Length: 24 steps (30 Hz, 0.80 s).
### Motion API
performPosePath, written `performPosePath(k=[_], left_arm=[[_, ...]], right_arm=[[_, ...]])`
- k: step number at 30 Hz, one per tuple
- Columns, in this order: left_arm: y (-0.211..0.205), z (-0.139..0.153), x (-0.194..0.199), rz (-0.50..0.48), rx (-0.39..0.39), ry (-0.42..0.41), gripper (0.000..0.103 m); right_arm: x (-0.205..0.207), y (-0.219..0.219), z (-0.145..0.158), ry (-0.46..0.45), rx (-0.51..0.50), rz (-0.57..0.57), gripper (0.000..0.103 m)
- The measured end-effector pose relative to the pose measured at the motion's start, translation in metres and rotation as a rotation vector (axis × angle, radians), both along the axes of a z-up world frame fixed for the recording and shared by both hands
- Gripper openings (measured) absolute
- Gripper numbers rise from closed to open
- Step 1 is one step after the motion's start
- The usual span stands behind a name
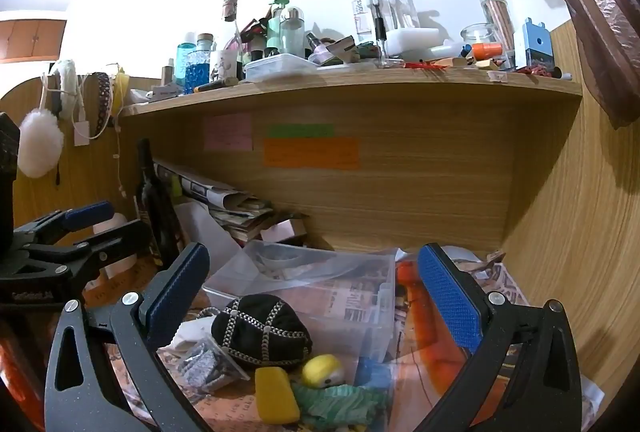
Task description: Organize soft objects
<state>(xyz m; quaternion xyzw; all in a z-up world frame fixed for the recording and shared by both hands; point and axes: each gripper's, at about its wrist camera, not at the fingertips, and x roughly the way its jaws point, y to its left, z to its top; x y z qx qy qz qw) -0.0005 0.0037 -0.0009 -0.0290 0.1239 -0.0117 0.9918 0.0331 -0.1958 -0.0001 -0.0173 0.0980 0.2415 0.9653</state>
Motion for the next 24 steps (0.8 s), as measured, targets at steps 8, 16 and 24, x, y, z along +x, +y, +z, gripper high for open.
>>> performPosePath(k=[8,16,24], left_arm=[[-0.0003,-0.0009,0.0012,-0.002,0.009,-0.004,0.103],[-0.0026,-0.0014,-0.0001,-0.003,0.012,-0.009,0.103],[-0.0019,-0.0015,0.0,-0.004,0.013,-0.01,0.103]], right_arm=[[-0.0012,0.0001,0.0001,0.0,0.002,0.0,0.103],[-0.0014,-0.0004,0.0009,-0.002,0.004,0.003,0.103],[-0.0022,0.0002,0.0012,-0.003,0.005,0.0,0.103]])
